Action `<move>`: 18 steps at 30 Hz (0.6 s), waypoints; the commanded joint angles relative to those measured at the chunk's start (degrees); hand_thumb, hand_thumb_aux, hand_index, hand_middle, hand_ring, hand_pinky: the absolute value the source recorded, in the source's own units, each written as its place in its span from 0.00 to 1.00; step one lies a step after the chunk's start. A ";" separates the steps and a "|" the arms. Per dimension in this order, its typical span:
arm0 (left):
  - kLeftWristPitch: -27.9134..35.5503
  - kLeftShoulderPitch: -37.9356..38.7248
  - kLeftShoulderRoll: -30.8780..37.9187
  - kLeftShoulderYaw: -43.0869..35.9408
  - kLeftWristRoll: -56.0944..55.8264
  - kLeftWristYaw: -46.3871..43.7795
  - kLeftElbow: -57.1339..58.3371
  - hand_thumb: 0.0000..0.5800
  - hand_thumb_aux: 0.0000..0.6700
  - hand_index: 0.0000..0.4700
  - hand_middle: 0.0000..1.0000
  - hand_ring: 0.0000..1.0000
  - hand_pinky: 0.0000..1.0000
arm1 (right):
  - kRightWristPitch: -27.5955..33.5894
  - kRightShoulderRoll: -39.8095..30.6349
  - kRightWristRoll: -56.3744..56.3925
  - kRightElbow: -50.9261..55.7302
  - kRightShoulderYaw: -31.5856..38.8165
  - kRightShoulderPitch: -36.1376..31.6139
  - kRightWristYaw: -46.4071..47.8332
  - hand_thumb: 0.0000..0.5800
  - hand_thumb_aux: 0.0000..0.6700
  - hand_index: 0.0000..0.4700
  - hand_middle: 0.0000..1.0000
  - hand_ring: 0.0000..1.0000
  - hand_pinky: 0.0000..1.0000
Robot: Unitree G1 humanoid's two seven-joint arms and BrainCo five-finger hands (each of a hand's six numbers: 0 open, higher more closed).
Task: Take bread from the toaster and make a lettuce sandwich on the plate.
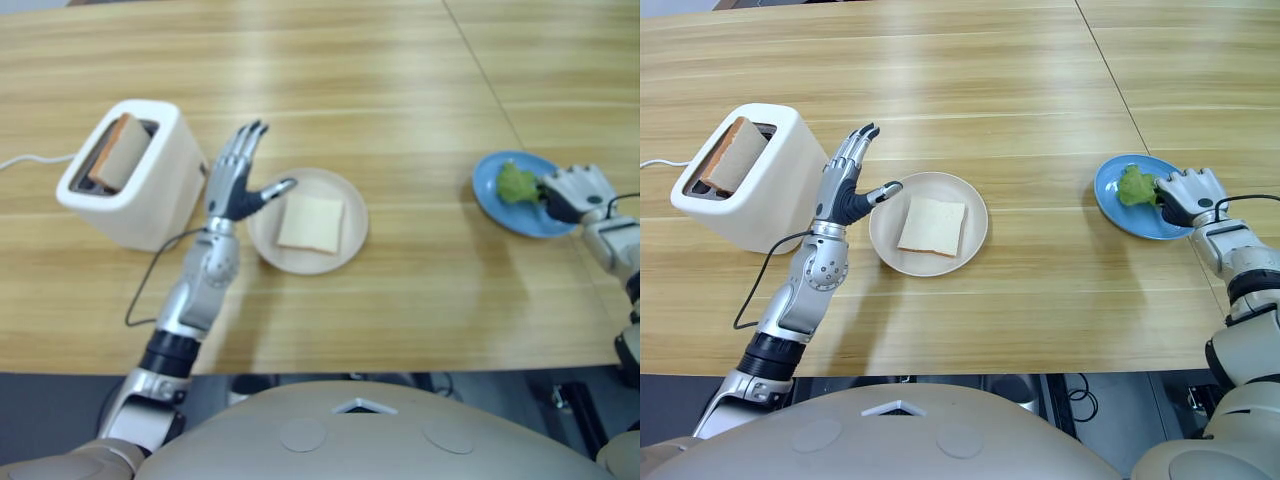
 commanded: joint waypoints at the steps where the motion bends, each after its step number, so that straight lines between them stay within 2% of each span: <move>1: -0.52 0.57 0.05 3.06 -3.32 -0.08 -0.73 0.00 0.00 0.00 0.00 0.00 0.00 | 0.32 -2.70 2.97 -15.76 -4.75 5.08 0.69 1.00 1.00 0.98 1.00 1.00 1.00; 5: -1.46 0.59 -0.03 6.44 -7.90 -0.58 0.03 0.00 0.00 0.00 0.00 0.00 0.00 | 4.51 -3.11 4.12 -35.57 -10.95 9.73 5.85 1.00 1.00 0.98 1.00 1.00 1.00; 9: -2.81 0.09 -1.10 9.40 -14.04 -1.39 2.03 0.00 0.00 0.00 0.00 0.00 0.00 | 7.67 2.10 3.03 -48.57 -12.79 8.15 11.60 1.00 1.00 0.98 1.00 1.00 1.00; 14: -4.28 -1.15 -3.37 11.88 -21.98 -3.79 6.01 0.00 0.00 0.00 0.00 0.00 0.00 | 7.88 14.18 -0.67 -50.98 -8.55 0.77 14.63 1.00 1.00 0.98 1.00 1.00 1.00; 18: -5.16 -1.77 -3.82 11.77 -22.33 -3.89 8.25 0.00 0.00 0.00 0.00 0.00 0.00 | 6.90 24.04 -4.49 -45.41 -2.37 -3.64 15.26 1.00 1.00 0.98 1.00 1.00 1.00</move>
